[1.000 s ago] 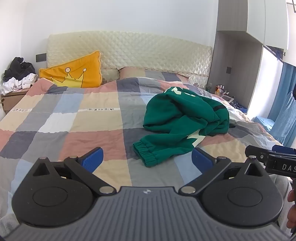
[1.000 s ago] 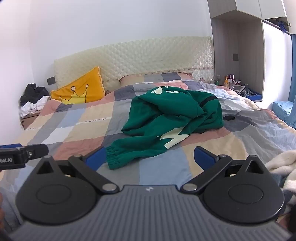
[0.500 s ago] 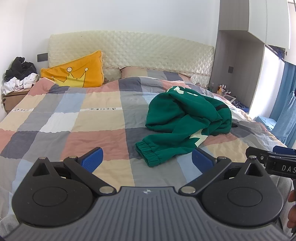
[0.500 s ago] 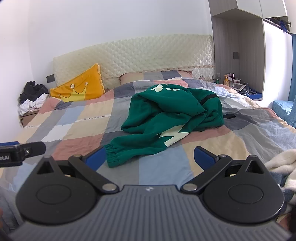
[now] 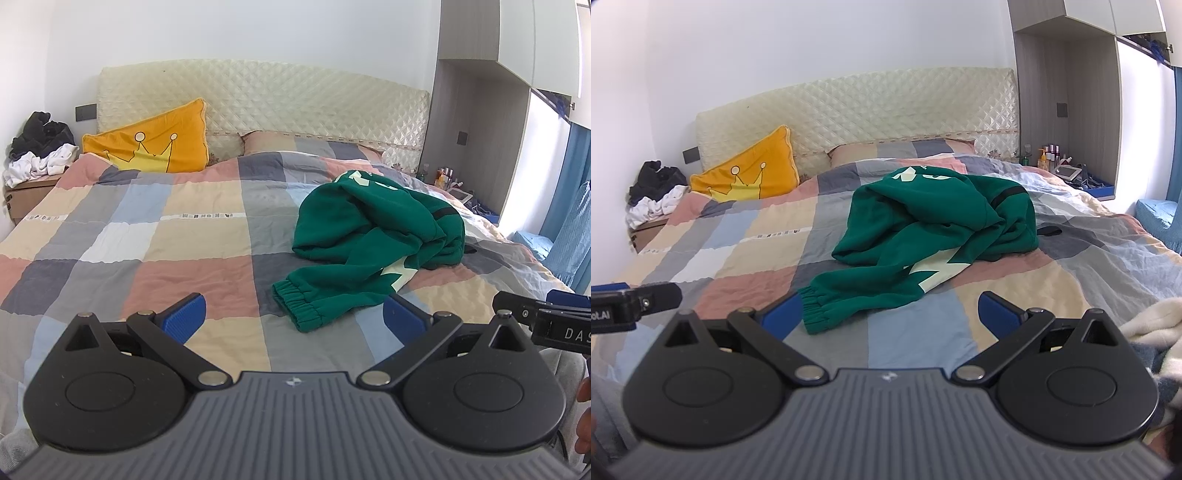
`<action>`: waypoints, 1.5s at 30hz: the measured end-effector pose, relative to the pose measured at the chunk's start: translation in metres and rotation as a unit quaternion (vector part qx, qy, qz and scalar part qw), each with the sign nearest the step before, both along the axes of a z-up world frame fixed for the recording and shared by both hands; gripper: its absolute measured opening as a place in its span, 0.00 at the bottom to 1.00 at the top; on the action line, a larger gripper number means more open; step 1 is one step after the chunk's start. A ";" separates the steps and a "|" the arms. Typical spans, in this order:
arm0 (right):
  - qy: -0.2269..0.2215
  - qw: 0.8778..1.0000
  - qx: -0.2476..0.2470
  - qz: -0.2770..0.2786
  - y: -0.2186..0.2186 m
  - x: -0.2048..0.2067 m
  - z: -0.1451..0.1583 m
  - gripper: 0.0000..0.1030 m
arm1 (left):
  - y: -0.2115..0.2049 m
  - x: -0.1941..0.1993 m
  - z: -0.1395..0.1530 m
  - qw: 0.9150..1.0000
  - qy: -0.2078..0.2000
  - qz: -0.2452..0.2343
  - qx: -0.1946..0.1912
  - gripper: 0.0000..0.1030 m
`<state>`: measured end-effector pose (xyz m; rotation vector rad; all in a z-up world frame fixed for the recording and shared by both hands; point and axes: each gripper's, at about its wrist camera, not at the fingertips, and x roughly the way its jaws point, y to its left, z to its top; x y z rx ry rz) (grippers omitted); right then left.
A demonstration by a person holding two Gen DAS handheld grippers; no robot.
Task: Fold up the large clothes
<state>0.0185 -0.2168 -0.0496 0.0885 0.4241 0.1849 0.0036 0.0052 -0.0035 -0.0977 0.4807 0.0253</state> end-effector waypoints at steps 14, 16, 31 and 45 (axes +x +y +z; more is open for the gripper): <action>0.003 1.000 0.003 -0.004 -0.002 0.001 -0.001 1.00 | 0.005 0.000 -0.002 1.000 0.000 0.001 0.000 1.00; 0.002 1.000 0.002 -0.004 0.000 -0.001 0.000 1.00 | 0.005 0.000 -0.002 1.000 0.001 0.001 0.001 1.00; 0.011 1.000 0.009 -0.014 -0.010 0.016 -0.008 1.00 | 0.028 0.008 -0.020 1.000 0.008 0.000 0.001 1.00; 0.014 1.000 0.004 -0.004 -0.007 0.018 -0.016 1.00 | 0.012 0.014 -0.022 1.000 0.013 0.002 0.011 1.00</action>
